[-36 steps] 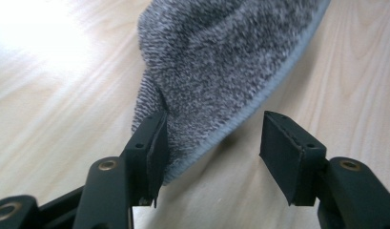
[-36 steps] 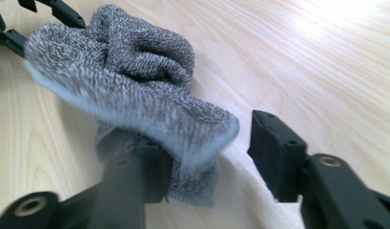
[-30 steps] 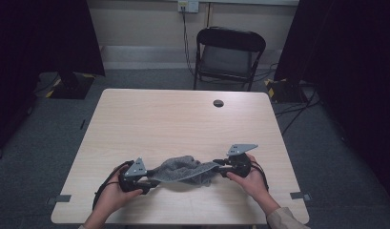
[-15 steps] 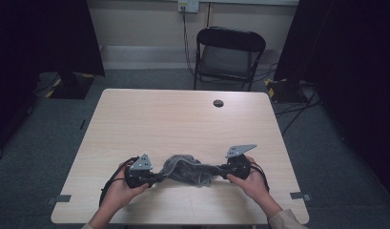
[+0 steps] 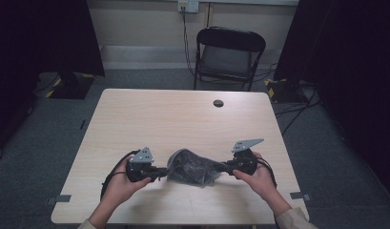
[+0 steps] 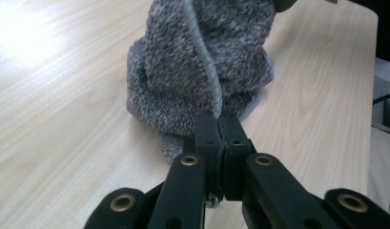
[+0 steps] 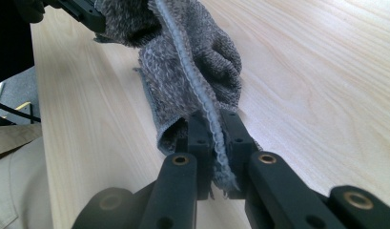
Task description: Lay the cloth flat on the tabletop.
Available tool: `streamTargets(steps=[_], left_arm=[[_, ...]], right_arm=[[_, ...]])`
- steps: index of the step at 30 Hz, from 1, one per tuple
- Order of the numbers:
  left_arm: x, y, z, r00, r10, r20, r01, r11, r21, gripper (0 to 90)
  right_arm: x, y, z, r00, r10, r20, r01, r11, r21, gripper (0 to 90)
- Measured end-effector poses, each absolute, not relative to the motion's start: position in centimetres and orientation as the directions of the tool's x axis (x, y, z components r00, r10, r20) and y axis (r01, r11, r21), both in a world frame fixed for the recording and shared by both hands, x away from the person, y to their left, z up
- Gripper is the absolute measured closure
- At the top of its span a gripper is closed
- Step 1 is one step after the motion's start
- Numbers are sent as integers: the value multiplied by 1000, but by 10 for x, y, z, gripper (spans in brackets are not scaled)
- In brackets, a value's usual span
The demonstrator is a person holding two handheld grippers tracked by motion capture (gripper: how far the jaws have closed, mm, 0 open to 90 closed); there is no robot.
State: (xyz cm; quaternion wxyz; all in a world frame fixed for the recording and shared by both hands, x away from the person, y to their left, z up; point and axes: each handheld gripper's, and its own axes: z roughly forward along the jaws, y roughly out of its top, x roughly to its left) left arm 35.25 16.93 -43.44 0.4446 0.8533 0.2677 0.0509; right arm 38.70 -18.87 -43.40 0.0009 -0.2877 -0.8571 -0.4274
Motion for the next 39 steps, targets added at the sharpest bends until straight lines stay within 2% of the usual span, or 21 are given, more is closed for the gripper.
streamTargets(steps=[20,39], left_arm=[[382,166,-403,835,536,-122,407,-454,793,888],[457,158,-398,809,572,-132,450,-461,765,887]], right_arm=[[396,-197,-410,-809,528,258,520,438,733,838],[455,-203,-405,-765,566,307,589,422,689,825]])
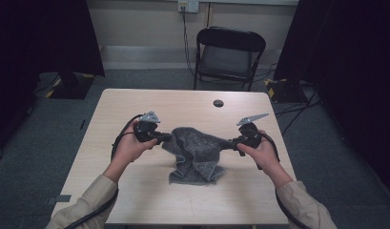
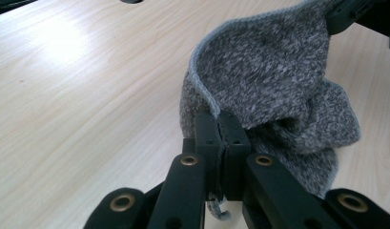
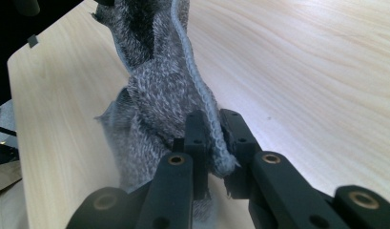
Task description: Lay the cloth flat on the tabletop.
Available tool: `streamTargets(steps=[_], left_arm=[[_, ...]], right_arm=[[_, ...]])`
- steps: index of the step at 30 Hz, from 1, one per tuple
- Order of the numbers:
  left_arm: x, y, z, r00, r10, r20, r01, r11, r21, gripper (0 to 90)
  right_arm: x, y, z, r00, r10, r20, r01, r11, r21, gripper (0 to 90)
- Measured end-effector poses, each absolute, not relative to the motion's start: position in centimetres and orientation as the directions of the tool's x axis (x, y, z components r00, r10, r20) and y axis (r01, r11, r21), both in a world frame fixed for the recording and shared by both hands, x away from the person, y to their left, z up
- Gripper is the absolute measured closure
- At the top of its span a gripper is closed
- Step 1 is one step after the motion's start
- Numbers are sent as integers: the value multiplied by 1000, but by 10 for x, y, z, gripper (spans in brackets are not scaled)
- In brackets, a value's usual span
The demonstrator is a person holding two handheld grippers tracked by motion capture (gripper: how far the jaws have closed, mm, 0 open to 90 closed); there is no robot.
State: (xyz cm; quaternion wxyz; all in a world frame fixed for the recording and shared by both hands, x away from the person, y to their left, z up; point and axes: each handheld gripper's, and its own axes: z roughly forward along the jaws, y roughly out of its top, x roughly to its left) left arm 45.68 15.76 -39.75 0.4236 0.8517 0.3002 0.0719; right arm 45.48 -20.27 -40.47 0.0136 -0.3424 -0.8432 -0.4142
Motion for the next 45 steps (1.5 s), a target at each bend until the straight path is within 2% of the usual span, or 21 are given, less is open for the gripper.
streamTargets(steps=[6,8,10,11,12,13,15,16,17,22,29,36,45], left_arm=[[488,154,-399,803,579,-144,468,-463,753,886],[503,154,-399,786,603,-135,477,-453,754,886],[522,154,-400,752,648,-119,467,-398,789,872],[531,155,-401,714,694,-91,443,-348,826,773],[538,155,-402,680,731,-49,419,-333,845,568],[541,156,-402,658,753,-24,412,-332,848,449],[539,154,-402,642,764,-61,442,-304,844,362],[535,153,-402,645,760,-76,449,-297,843,306],[530,151,-404,660,747,-71,444,-312,840,290],[493,144,-424,718,690,-93,440,-345,829,252],[437,136,-456,774,624,-113,444,-405,799,229],[398,124,-472,824,556,-108,420,-474,774,228],[377,124,-487,831,546,-102,412,-482,773,255]], right_arm=[[481,-200,-411,-744,582,327,624,432,651,831],[495,-198,-412,-715,629,305,644,423,638,840],[513,-199,-409,-647,707,286,669,345,659,808],[522,-200,-407,-588,764,267,665,267,698,697],[529,-200,-405,-531,801,275,651,179,738,571],[533,-200,-403,-512,810,285,622,121,773,502],[534,-197,-400,-515,824,237,581,132,803,420],[532,-196,-400,-539,814,215,562,158,812,384],[527,-196,-401,-569,795,212,550,176,817,373],[491,-201,-416,-642,747,171,549,293,783,346],[441,-208,-443,-686,716,130,548,390,740,313],[404,-221,-452,-689,716,110,528,391,754,306],[382,-226,-474,-685,725,75,532,427,732,308]])
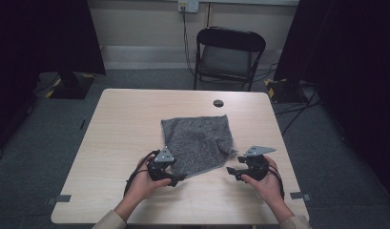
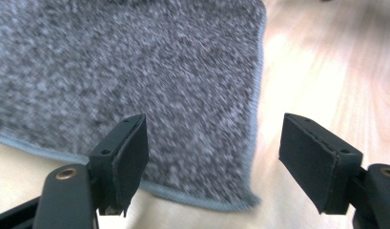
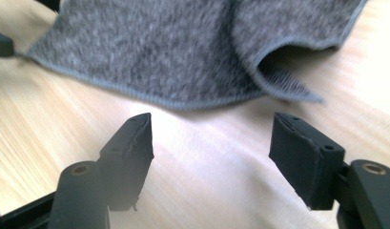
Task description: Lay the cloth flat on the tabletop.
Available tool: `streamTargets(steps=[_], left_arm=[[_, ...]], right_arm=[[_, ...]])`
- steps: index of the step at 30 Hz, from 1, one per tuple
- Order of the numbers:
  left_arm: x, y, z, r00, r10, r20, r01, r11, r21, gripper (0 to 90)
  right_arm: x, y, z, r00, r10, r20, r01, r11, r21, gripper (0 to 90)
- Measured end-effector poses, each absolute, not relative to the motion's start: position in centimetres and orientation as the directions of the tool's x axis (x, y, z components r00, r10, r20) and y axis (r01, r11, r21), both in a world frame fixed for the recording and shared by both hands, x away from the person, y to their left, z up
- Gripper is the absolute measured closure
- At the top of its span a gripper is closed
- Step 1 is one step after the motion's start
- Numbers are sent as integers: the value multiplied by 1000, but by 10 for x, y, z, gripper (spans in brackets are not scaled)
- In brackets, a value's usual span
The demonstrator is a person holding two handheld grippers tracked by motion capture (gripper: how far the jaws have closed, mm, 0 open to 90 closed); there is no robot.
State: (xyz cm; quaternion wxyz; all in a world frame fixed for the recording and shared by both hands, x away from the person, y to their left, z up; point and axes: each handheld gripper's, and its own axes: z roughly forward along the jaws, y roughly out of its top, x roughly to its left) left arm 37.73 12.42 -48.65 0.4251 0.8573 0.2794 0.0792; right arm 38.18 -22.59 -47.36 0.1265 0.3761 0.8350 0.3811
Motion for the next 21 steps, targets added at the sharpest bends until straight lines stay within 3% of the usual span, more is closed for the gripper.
streamTargets(steps=[2,4,14,21], left_arm=[[376,125,-489,834,546,-86,401,-490,774,275],[375,125,-491,840,536,-89,398,-495,772,371],[374,120,-498,861,507,-28,348,-549,760,382],[375,119,-496,861,508,-10,342,-565,751,507]], right_arm=[[378,-224,-479,-691,722,49,526,456,718,308],[377,-223,-483,-691,721,50,526,455,718,307],[378,-235,-494,-668,742,62,542,428,723,297],[378,-239,-499,-660,749,61,523,399,753,286]])
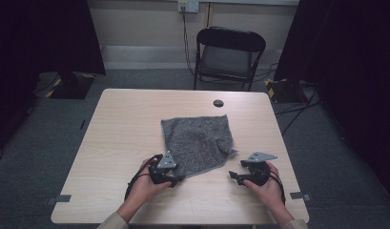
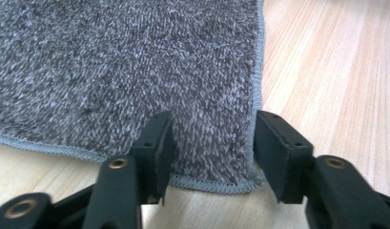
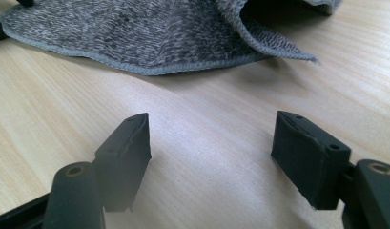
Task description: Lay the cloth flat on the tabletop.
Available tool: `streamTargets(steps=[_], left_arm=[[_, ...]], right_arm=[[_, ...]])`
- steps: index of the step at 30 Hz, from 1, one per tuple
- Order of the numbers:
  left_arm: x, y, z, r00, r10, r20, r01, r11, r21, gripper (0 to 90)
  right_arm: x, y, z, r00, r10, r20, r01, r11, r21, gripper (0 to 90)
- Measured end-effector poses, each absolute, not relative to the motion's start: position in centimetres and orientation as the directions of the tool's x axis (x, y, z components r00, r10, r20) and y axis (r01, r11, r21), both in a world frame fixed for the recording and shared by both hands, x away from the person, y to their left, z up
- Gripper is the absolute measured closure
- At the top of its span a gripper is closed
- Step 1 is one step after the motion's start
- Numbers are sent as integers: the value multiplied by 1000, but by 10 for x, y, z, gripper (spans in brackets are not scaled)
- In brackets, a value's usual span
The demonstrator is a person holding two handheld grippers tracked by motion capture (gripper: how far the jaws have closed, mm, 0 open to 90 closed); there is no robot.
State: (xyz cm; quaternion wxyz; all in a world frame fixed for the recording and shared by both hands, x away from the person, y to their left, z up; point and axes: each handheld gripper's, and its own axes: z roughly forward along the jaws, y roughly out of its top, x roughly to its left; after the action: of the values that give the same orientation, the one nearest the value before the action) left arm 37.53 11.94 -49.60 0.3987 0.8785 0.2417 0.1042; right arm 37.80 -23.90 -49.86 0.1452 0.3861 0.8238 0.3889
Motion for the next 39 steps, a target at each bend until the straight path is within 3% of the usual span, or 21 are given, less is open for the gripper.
streamTargets(steps=[10,15,17,26,28,39], left_arm=[[375,120,-496,858,512,-27,356,-557,750,511],[373,129,-489,853,516,-85,414,-568,712,772],[372,132,-487,858,505,-98,419,-575,703,837],[367,151,-486,851,516,-98,430,-577,694,825],[367,152,-486,850,518,-100,432,-575,695,819],[363,159,-483,873,480,-90,402,-603,689,797]], right_arm=[[375,-234,-499,-666,746,8,501,438,747,281],[377,-237,-499,-674,739,23,501,434,748,295],[378,-239,-498,-667,744,41,515,421,747,314],[378,-243,-487,-665,744,66,524,402,750,400],[378,-242,-485,-670,739,69,522,403,752,434],[371,-238,-483,-646,750,141,622,411,666,855]])
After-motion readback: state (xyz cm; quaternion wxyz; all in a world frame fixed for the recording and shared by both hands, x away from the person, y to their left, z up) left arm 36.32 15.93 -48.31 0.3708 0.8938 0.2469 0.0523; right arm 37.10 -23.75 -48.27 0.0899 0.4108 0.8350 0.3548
